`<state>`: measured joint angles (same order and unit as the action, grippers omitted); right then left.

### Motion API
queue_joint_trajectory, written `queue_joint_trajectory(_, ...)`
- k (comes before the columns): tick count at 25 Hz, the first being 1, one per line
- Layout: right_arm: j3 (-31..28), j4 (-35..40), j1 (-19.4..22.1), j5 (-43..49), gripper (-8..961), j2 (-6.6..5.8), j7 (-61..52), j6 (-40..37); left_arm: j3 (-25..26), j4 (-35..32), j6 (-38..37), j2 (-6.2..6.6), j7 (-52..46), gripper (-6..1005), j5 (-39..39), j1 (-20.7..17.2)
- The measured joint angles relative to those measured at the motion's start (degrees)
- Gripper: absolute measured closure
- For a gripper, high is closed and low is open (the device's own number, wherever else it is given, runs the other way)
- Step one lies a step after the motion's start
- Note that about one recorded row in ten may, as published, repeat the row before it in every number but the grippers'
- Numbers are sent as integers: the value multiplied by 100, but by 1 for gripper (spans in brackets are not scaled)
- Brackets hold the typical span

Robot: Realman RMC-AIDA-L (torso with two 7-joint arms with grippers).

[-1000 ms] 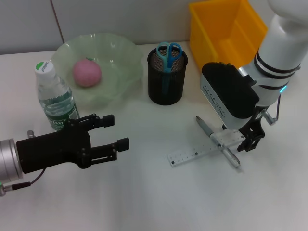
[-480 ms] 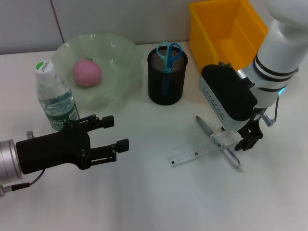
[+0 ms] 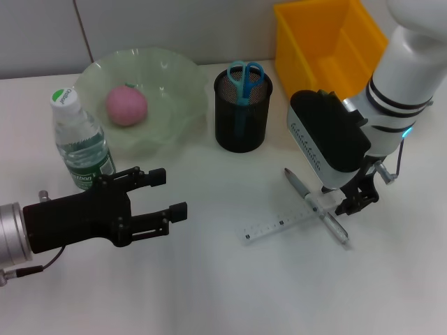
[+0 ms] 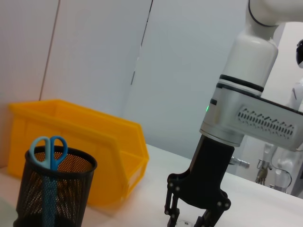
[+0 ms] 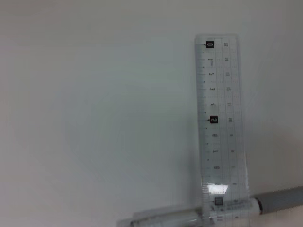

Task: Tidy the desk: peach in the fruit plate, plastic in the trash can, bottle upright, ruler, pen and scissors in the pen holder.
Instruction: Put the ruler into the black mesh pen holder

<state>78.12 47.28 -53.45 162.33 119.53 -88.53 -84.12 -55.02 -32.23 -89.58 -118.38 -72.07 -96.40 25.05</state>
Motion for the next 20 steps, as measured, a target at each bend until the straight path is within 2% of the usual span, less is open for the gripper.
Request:
queue_joint_trajectory(4,-57,638,187,-79,568,-2,-225,-413,0,-23,-75,13,0,201,-8,-1)
queue_joint_trajectory(9,-232,2091,720,-519,579,-34,-687,-1127,22,-59,-291,17,1,201,1,1)
queue_joint_trajectory(15,-1486,2822,1125,-1389,579,-46,-932,-1620,104,-178,-630,13,-381,202,107,-28)
queue_joint_trajectory(20,-2470,2830,1599,-2501,580,-75,-756,-1529,117,-236,-735,10,-672,201,134,-40)
